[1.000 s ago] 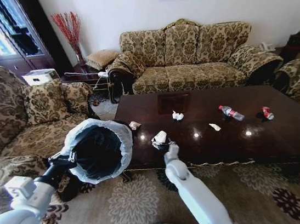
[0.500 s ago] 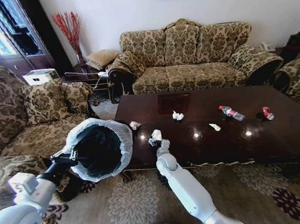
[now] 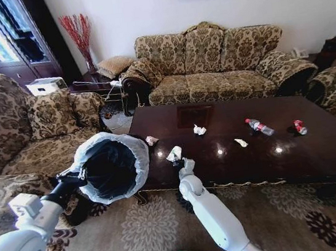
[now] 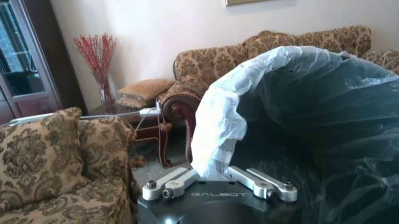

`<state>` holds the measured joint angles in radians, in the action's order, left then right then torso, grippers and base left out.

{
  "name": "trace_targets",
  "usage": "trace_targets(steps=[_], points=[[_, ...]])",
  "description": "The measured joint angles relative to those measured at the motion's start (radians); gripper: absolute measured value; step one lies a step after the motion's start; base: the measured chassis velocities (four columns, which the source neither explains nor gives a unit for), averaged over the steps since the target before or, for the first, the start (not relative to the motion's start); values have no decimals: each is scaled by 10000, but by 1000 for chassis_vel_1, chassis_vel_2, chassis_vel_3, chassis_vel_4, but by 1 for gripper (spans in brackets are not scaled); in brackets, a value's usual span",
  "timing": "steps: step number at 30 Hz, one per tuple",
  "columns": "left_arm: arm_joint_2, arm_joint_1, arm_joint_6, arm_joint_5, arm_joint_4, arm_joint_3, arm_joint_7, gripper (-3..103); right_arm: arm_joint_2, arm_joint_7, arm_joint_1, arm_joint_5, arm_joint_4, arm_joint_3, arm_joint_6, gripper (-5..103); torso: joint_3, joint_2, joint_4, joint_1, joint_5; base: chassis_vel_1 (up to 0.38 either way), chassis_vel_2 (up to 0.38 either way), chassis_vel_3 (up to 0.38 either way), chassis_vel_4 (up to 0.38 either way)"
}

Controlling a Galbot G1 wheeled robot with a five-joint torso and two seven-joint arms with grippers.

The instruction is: Move to the front of the table and place the trash on the table into the trash bin.

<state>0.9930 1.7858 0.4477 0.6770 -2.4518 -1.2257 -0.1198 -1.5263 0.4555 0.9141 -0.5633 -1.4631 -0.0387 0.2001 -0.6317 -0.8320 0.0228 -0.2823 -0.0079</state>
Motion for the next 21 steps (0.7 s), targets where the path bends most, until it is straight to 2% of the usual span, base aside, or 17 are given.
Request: trace_targets(steps=[3,5,6,8,9,11,13,14,15,17,18,19,20,21], points=[[-164,51,135,128,-3,-98,117,0,61,-63,76,-306,-177,-93,-79,18,-1,0,-2,0,-1,0,0,0,0],[-857,197,733,714,41,-543,532,0,310,-386,299,-809,-832,-419,-284,12,-3,1,-2,0,0,0,0,0,0],[-857,197,733,714,41,-543,532,0,310,-386,299,-809,-832,-419,-284,12,-3,1,-2,0,0,0,0,0,0],[-1577,383,1266,1612,193,-1021,1004,0,591,-1041,548,-1075,-1637,-757,-535,5,-3,1,-1,-2,0,0,0,0,0],[-1577,383,1266,1612,193,-1021,1004,0,591,-1041,548,-1075,-1637,-757,-535,5,-3,1,-1,-2,0,0,0,0,0],[-2911,672,1904,3264,698,-1745,1772,0,1214,-2443,1040,-1226,-3282,-1235,-1058,3,-2,1,-2,-1,1,0,0,0,0],[-3820,739,2230,4407,1077,-2088,2169,0,1764,-3413,1357,-1362,-4590,-1474,-1342,3,-2,1,-1,-1,1,0,0,0,0],[-3820,739,2230,4407,1077,-2088,2169,0,1764,-3413,1357,-1362,-4590,-1474,-1342,3,-2,1,-1,-1,1,0,0,0,0],[-4484,679,2472,5309,1337,-2193,2519,0,2216,-4201,1574,-1618,-5547,-1620,-1508,3,-1,0,-3,-1,-1,0,0,0,0],[-5092,506,2721,6125,1563,-2184,2880,0,2583,-4881,1709,-1855,-6271,-1696,-1686,3,-1,0,-6,-1,1,0,0,0,0],[-5679,228,2864,6829,1752,-1913,3309,0,2877,-5517,1769,-2133,-6896,-1700,-1843,3,-1,0,-5,-1,4,0,0,0,0],[-5679,228,2864,6829,1752,-1913,3309,0,2877,-5517,1769,-2133,-6896,-1700,-1843,3,-1,0,-5,-1,4,0,0,0,0],[-6154,-46,2868,7275,1870,-1497,3612,0,3077,-6047,1812,-2431,-7424,-1690,-1925,3,-1,1,0,-1,3,0,0,0,0],[-6424,-182,2868,7470,1937,-1241,3752,0,3150,-6231,1834,-2543,-7634,-1687,-1936,3,-2,1,-1,-1,3,0,0,0,0]])
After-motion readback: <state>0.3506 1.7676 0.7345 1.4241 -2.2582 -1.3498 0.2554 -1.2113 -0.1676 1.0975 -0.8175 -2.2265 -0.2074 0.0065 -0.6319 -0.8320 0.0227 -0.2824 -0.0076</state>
